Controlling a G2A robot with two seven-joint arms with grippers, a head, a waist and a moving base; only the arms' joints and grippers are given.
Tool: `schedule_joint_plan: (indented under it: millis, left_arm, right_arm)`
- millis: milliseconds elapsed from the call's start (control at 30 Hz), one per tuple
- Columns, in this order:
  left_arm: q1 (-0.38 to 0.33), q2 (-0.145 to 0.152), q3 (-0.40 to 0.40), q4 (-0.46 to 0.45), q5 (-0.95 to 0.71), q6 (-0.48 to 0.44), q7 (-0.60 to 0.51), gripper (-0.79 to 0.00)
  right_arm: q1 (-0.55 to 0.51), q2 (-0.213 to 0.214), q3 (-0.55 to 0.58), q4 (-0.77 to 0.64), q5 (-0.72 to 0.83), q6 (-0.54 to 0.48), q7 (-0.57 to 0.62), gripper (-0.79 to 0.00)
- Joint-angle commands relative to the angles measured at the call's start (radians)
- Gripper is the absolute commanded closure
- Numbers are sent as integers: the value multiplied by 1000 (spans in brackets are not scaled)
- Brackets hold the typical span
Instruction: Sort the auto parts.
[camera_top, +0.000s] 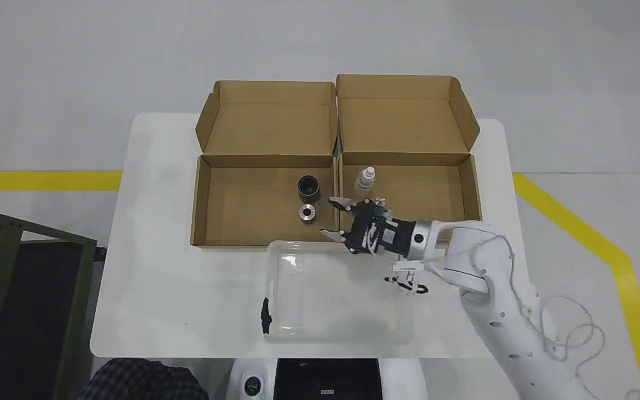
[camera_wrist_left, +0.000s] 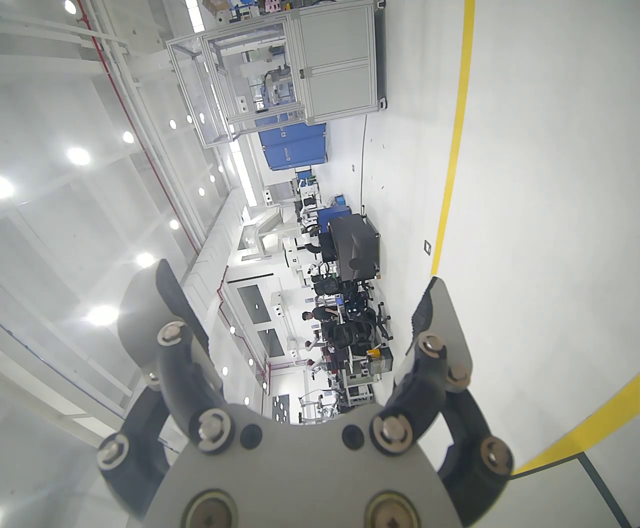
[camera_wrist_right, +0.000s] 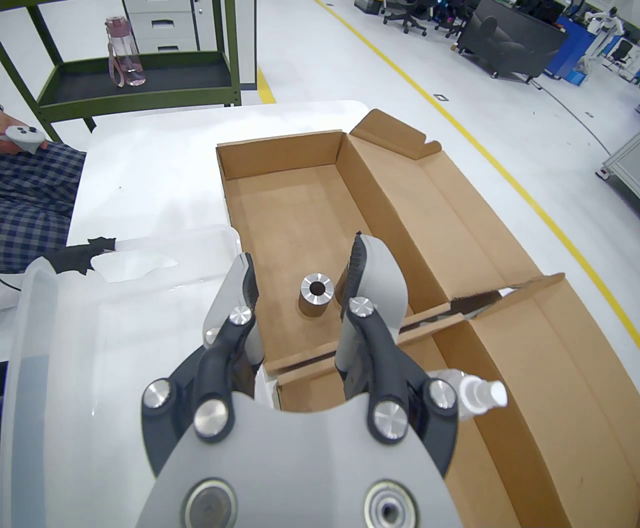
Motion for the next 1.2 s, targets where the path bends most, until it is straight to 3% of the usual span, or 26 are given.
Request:
schedule_joint_plan:
  millis: [0,500,667,800,1167]
  left_arm:
    - [0,0,0,0,0,0,0,-785]
    - [0,0,0,0,0,0,0,-785]
    - [0,0,0,0,0,0,0,-785]
    - [0,0,0,0,0,0,0,-785]
    - [0,0,0,0,0,0,0,-785]
  right_arm:
    - [-46,9,49,-18,-17,-3,-27,-342]
    - [-319,55,374,-22,-135,-3,-404,-385]
    - [-396,64,477,20,-165,32,-552,-634]
    - [-449,68,537,45,-184,47,-645,-785]
    - [-536,76,630,79,-189,69,-746,-785]
